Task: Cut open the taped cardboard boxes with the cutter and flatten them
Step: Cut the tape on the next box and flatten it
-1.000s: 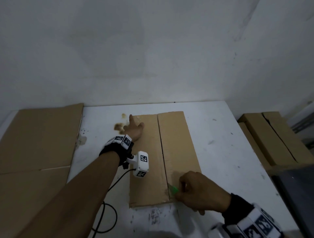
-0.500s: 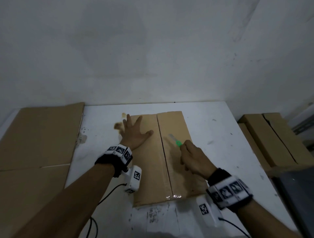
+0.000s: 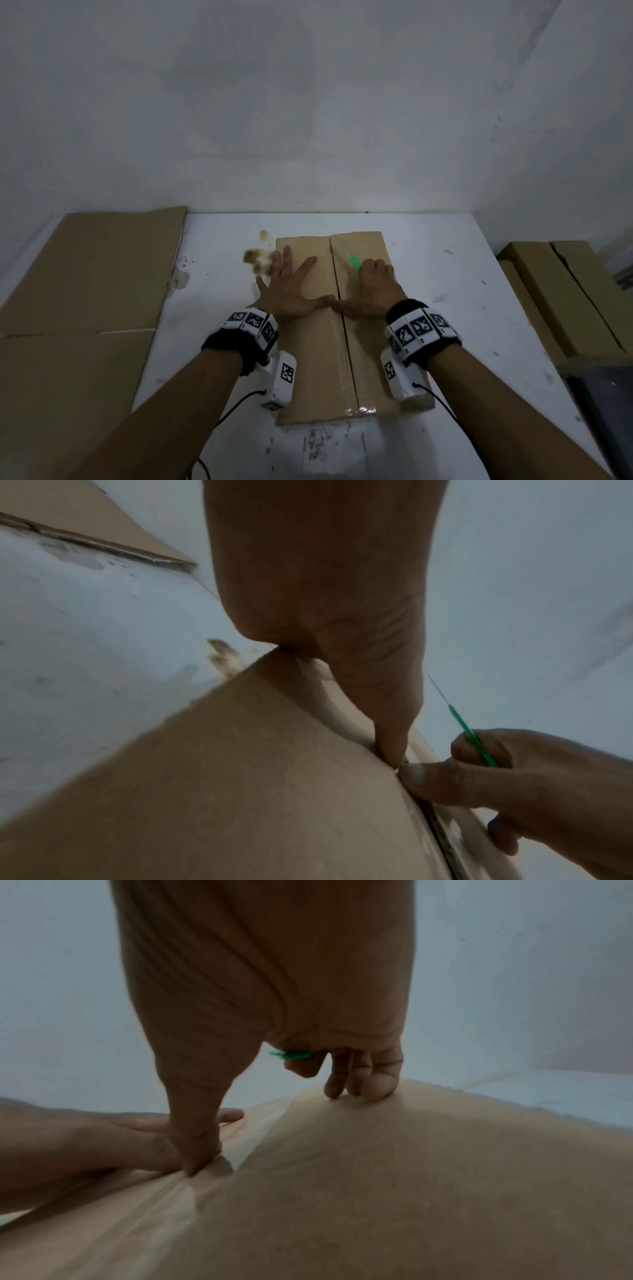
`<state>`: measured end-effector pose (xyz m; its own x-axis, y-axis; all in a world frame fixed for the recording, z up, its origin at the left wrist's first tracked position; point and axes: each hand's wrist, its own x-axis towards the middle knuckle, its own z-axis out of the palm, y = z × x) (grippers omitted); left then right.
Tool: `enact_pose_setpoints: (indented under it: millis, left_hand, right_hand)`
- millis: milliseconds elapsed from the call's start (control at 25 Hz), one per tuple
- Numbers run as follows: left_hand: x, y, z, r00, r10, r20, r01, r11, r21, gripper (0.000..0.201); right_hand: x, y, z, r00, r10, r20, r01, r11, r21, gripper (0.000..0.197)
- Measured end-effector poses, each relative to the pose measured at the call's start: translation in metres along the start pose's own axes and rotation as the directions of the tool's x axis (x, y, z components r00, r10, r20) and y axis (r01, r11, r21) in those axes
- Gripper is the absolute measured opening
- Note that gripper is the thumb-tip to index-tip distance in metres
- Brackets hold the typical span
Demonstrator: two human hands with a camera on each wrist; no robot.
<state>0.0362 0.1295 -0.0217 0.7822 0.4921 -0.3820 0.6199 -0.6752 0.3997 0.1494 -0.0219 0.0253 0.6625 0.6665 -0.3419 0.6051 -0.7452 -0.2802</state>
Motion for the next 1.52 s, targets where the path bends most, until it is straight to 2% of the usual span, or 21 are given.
enact_pose_setpoints:
  millis: [120,240,440,760,920,1040,1280,1400,1520]
  left_hand:
    - [0.0,0.002,0.003,1.0,0.005,-0.002,-0.005,1.0,-0.008,0.104]
    - [0.002,0.001,0.003,1.0,0.0,-0.01,0.0,1.0,0.001,0.104]
    - [0.003,0.001,0.002,1.0,0.003,0.009,-0.002,1.0,-0.005,0.106]
    - [0.003,0.003,-0.002,0.999,-0.003,0.032,0.005,0.998,-0.062,0.105]
    - [0.0,0.006,-0.005,0.999,-0.007,0.042,0.01,0.997,-0.08,0.106]
    - [-0.003,0.008,-0.007,0.999,-0.03,0.043,0.033,0.996,-0.077,0.104]
    - [-0.001,0.011,-0.003,0.997,-0.032,-0.066,0.03,0.999,-0.035,0.1]
    - [0.003,0.016,-0.01,0.994,-0.054,-0.092,0.041,0.99,-0.138,0.097]
    - [0.014,0.021,-0.016,0.988,-0.124,-0.098,0.093,0.958,-0.271,0.107]
  right_hand:
    - [0.003,0.007,-0.001,0.999,0.046,0.013,-0.044,0.993,-0.113,0.105]
    - [0.002,0.001,0.002,0.999,0.044,-0.007,-0.045,0.992,-0.121,0.1]
    - [-0.003,-0.002,-0.004,0.994,0.053,-0.092,-0.049,0.998,0.05,0.093]
    - [-0.003,0.004,-0.014,0.986,0.085,-0.142,-0.059,0.983,0.176,0.074]
    - [-0.006,0.0,-0.009,0.994,0.065,-0.089,-0.059,0.996,0.072,0.083]
    - [-0.005,-0.005,0.003,0.991,0.065,-0.115,-0.066,0.998,0.002,0.086]
    - [-0.001,0.007,0.008,0.989,0.032,-0.147,-0.034,0.999,-0.009,0.087]
    - [0.002,0.015,0.006,0.989,0.03,-0.146,-0.029,1.0,0.012,0.081]
    - [0.006,0.024,0.004,0.98,0.098,-0.175,-0.08,0.991,0.111,0.072]
